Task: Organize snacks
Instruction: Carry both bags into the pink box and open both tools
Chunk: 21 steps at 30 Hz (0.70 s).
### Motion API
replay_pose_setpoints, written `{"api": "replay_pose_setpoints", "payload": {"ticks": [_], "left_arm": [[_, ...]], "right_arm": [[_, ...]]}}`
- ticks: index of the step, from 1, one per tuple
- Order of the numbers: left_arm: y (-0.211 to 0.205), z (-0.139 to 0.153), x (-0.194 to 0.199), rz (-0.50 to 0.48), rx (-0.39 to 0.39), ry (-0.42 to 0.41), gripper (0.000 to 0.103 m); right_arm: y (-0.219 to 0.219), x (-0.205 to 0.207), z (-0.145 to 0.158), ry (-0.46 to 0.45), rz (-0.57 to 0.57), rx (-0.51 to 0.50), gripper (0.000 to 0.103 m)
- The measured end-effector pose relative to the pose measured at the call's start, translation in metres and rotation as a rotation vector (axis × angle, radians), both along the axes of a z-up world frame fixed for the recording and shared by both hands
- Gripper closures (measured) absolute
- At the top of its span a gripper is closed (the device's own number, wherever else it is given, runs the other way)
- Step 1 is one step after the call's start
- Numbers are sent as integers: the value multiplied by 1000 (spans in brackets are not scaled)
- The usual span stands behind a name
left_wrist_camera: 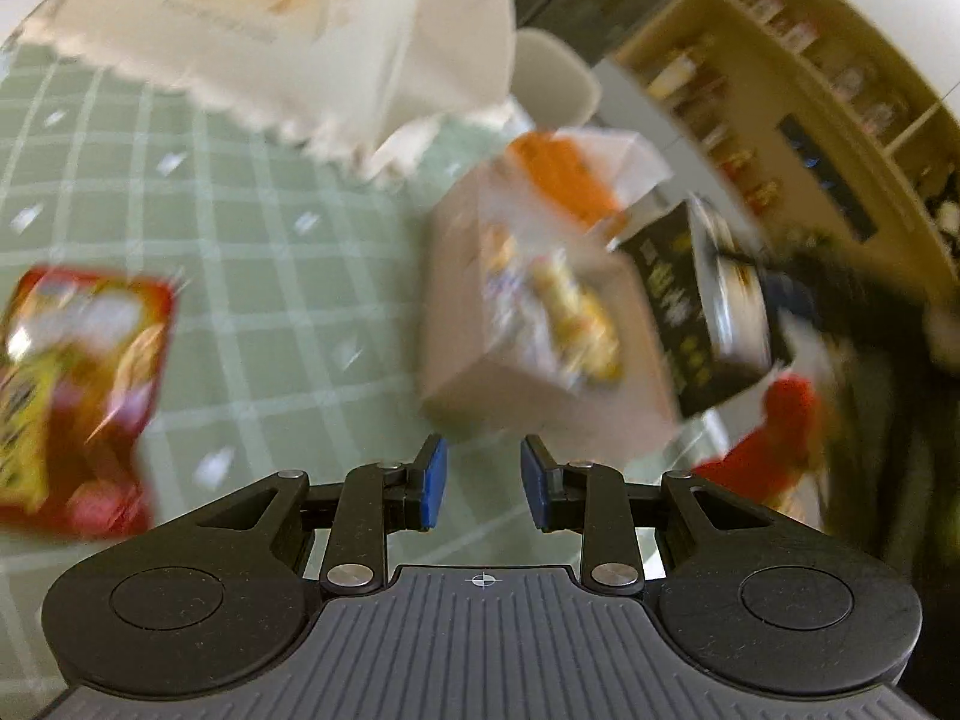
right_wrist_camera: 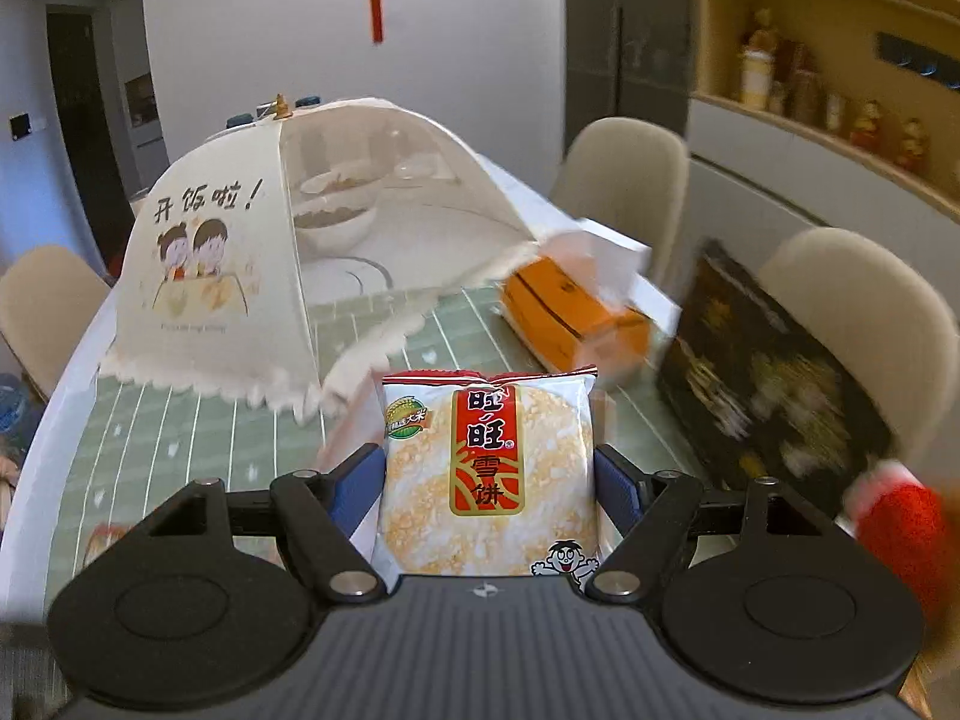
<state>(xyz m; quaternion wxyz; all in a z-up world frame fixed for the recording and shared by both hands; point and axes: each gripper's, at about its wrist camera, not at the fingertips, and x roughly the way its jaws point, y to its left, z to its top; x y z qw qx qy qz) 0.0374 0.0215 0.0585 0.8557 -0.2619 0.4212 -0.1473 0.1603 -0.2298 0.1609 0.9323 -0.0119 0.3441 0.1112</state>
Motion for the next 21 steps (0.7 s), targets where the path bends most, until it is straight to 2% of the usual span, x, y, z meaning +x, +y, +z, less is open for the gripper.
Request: {"api": "replay_pose_setpoints", "payload": {"ticks": [4, 6, 9, 11, 15, 17, 21], "left_arm": [[21, 0, -21, 25, 51, 4, 72], [32, 2, -30, 47, 82, -4, 72], [46, -1, -39, 84, 116, 18, 72], [51, -8, -45, 92, 100, 28, 72], [49, -17, -77, 138, 15, -55, 72], [37, -25, -90, 119, 36, -87, 72], [13, -35, -110, 23, 88, -62, 72]], "right_arm": [[13, 62, -33, 183, 10, 9, 25], [10, 67, -40, 199, -14, 59, 25], [0, 52, -35, 160, -36, 162, 25], [-3, 34, -27, 118, -21, 187, 25], [2, -15, -20, 11, 42, 49, 25], [2, -38, -22, -29, 74, -5, 25], [1, -81, -41, -71, 99, -46, 24]]}}
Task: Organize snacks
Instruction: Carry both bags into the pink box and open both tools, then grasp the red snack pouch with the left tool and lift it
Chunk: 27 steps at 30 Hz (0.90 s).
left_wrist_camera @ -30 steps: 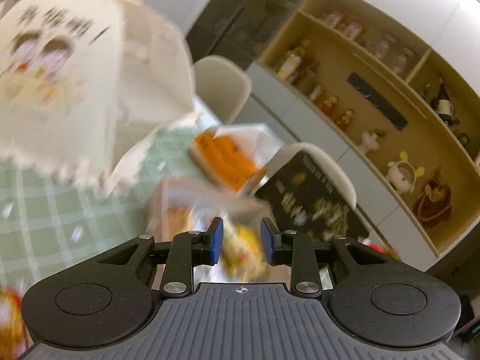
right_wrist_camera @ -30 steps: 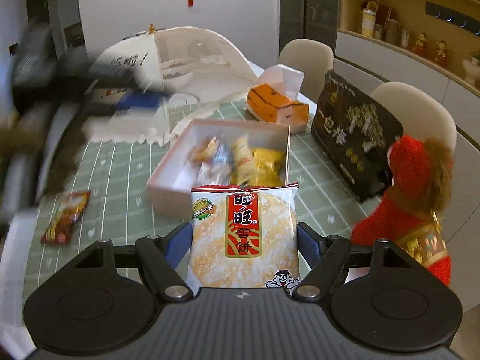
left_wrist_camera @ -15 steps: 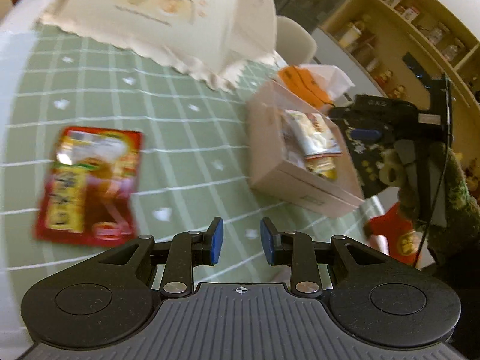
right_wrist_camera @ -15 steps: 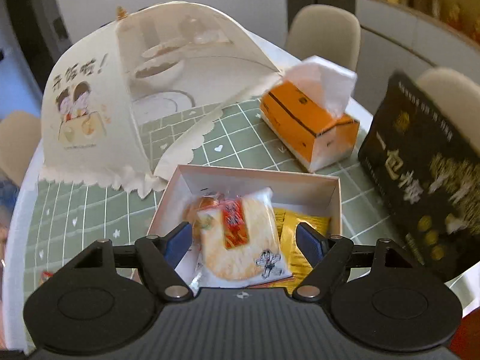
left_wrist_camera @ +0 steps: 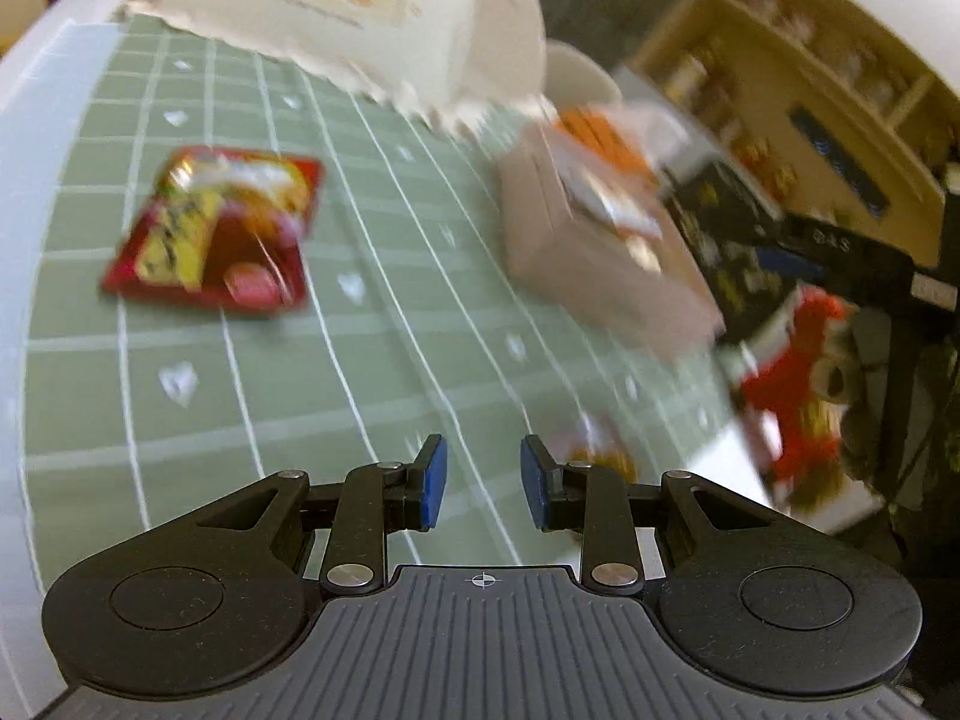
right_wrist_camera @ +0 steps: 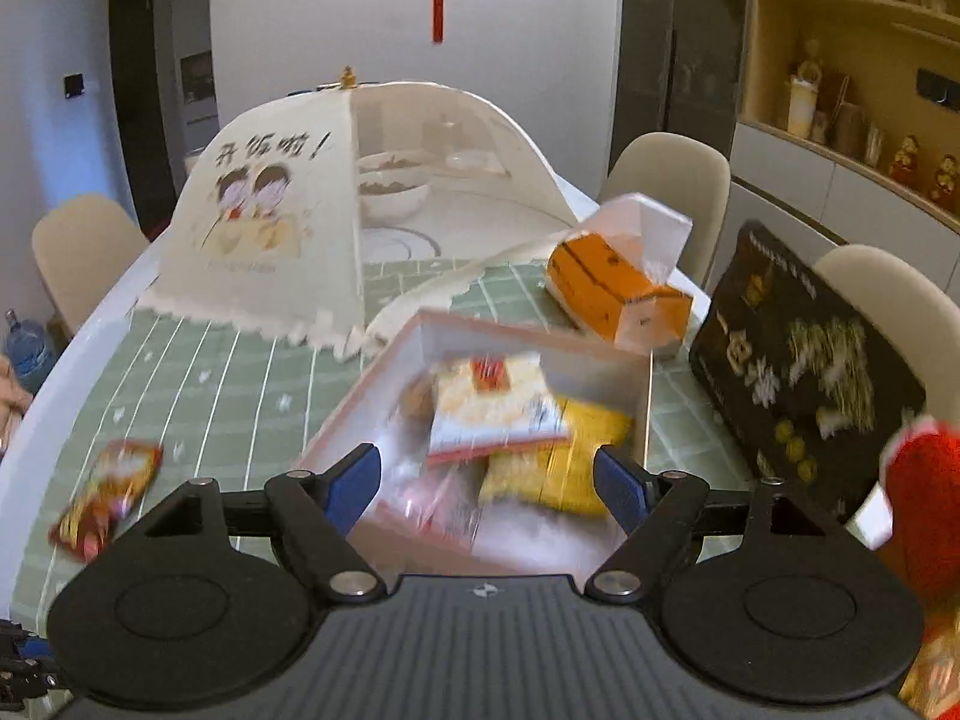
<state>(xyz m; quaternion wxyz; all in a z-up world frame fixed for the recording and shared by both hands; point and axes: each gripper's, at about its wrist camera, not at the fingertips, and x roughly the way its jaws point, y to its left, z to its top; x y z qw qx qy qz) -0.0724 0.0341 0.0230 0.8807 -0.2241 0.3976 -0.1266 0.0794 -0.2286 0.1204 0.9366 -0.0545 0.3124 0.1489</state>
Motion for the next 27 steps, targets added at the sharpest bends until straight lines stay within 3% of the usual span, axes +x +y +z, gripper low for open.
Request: {"api": "replay_pose_setpoints", "payload": {"ticks": [3, 11, 17, 23, 27], "left_arm": [[1, 11, -5, 2, 42, -23, 72], [75, 45, 32, 383, 65, 19, 72], [69, 47, 40, 326, 119, 9, 72], [105, 35, 52, 455, 128, 32, 72], [129, 15, 74, 462, 110, 77, 72]], "right_arm": [[4, -30, -23, 68, 86, -10, 24], [38, -76, -49, 128, 205, -59, 24], [43, -86, -50, 124, 201, -99, 24], [49, -77, -45, 177, 208, -38, 24], [82, -72, -33, 167, 292, -24, 24]]}}
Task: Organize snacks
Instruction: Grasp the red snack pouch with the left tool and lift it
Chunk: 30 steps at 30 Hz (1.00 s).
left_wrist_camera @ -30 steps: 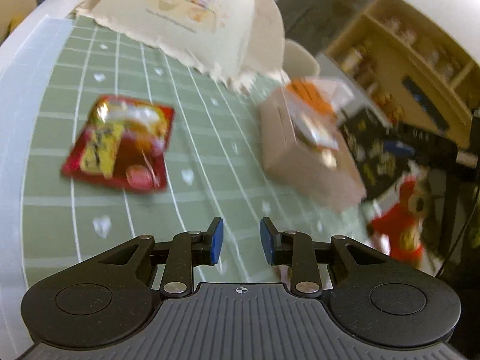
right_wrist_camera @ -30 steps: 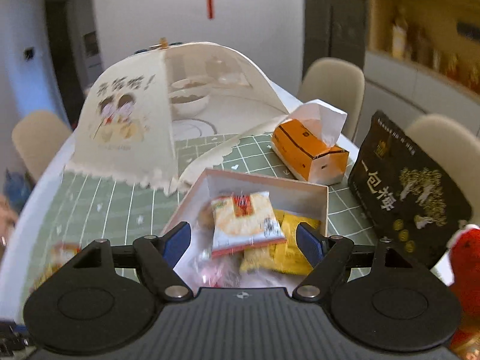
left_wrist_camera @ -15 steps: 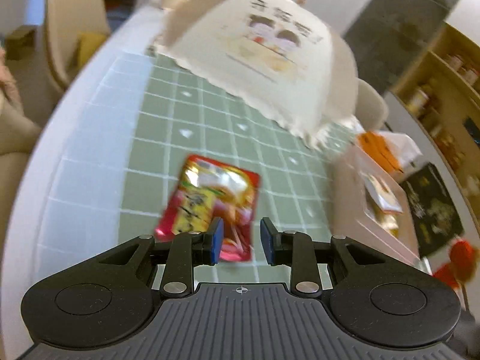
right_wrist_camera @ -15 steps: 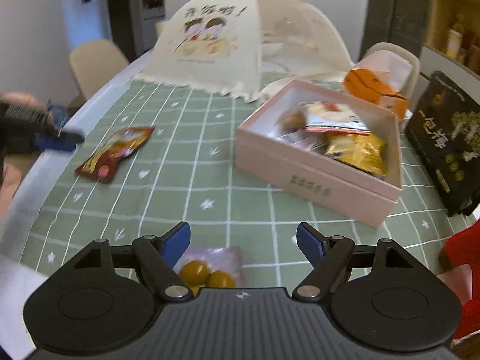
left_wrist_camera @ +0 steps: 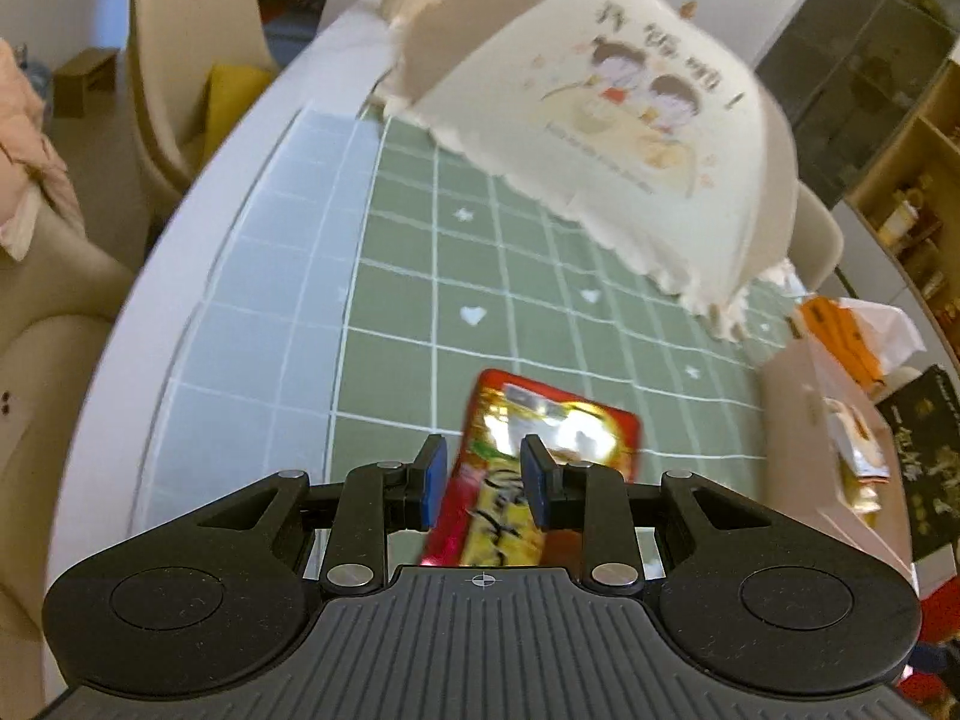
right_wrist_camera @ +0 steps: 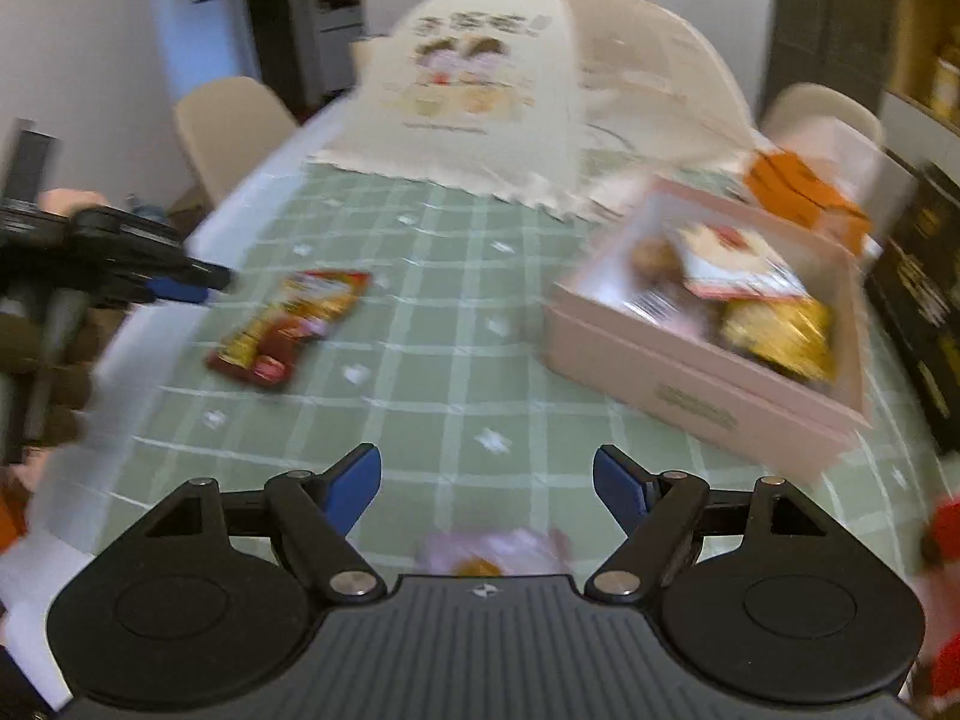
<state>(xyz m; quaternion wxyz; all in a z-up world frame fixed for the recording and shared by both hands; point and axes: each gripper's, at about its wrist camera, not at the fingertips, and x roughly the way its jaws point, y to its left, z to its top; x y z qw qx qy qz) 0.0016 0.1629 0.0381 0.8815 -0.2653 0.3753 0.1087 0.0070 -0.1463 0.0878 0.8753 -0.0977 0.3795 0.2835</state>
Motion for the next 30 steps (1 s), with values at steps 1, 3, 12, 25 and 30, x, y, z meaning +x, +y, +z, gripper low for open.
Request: {"api": "replay_pose_setpoints", "payload": {"ticks": [1, 3, 12, 25, 30], "left_arm": [[1, -6, 5, -12, -12, 12, 72], [-1, -17, 15, -50, -43, 38, 72], [-52, -22, 2, -358, 20, 12, 73], [-1, -22, -21, -181, -247, -23, 75], [-8, -39, 4, -237, -379, -18, 67]], "right_arm": [[12, 3, 3, 5, 27, 4, 24], [31, 10, 6, 12, 61, 10, 24], [75, 50, -8, 34, 57, -30, 24], [90, 82, -65, 145, 5, -65, 27], [88, 79, -68, 132, 7, -59, 26]]}}
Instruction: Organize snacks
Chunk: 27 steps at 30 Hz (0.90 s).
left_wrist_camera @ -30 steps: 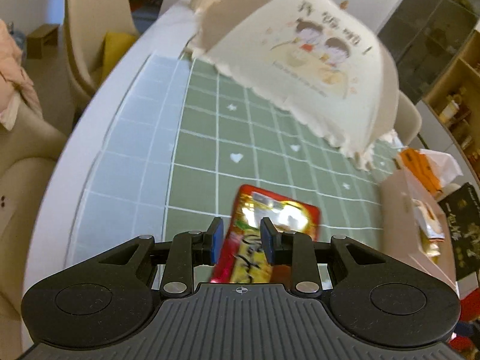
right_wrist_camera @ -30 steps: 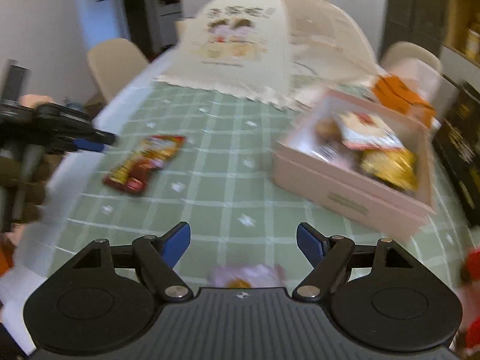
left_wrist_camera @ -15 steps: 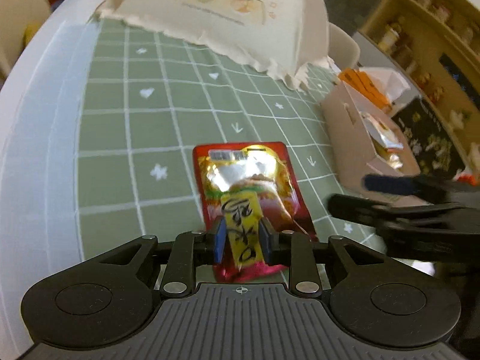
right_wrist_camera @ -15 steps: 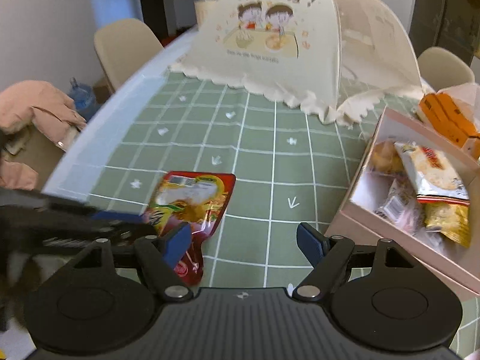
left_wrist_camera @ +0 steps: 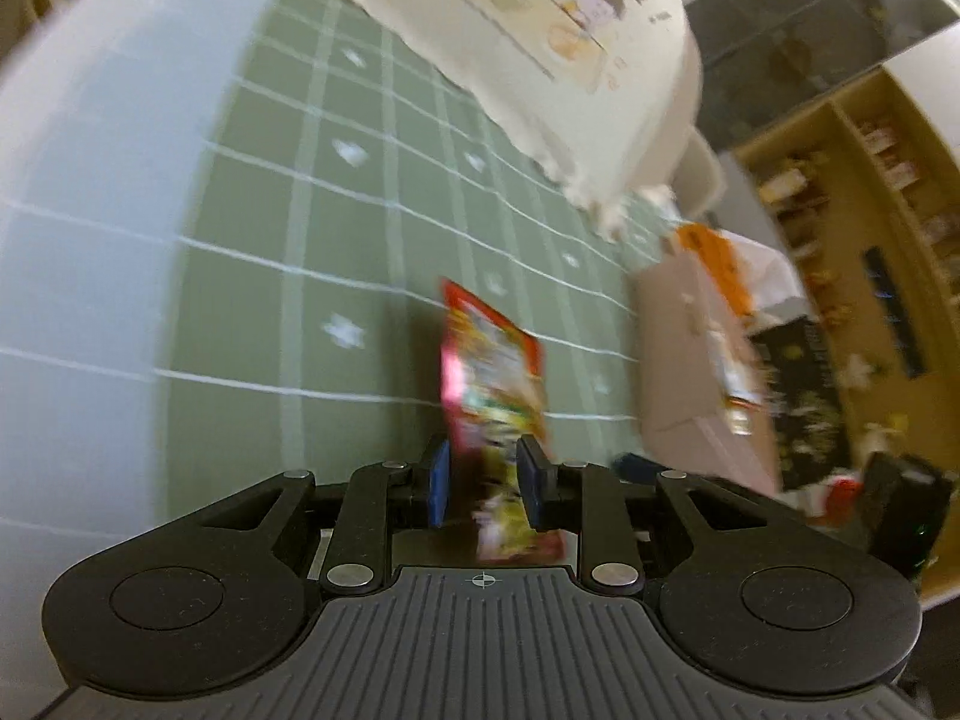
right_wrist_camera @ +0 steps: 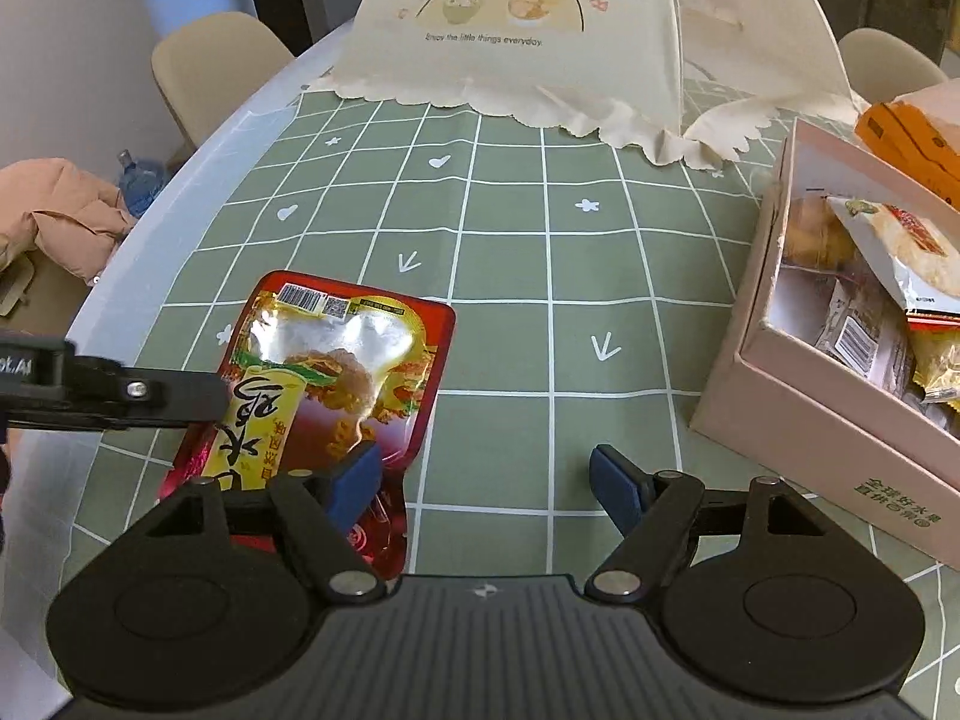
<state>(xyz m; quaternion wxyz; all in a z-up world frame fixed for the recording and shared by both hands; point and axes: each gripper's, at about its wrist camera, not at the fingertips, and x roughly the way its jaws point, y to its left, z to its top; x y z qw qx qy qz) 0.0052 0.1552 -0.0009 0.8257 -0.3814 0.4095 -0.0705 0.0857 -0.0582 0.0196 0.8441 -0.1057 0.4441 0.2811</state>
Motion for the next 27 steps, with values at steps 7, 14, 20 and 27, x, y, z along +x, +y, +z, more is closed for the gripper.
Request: {"api": "replay_pose_setpoints", "payload": {"ticks": [7, 14, 20, 27], "left_arm": [[-19, -10, 23, -74, -37, -10, 62], [-42, -1, 32, -169, 37, -14, 74], [-48, 5, 27, -184, 60, -15, 79], [-73, 33, -2, -225, 184, -46, 78]], "right_arm": [[-7, -4, -2, -26, -17, 9, 25], [-18, -10, -1, -22, -40, 6, 25], [-28, -21, -1, -18, -45, 7, 25], [-38, -46, -1, -24, -14, 16, 25]]}}
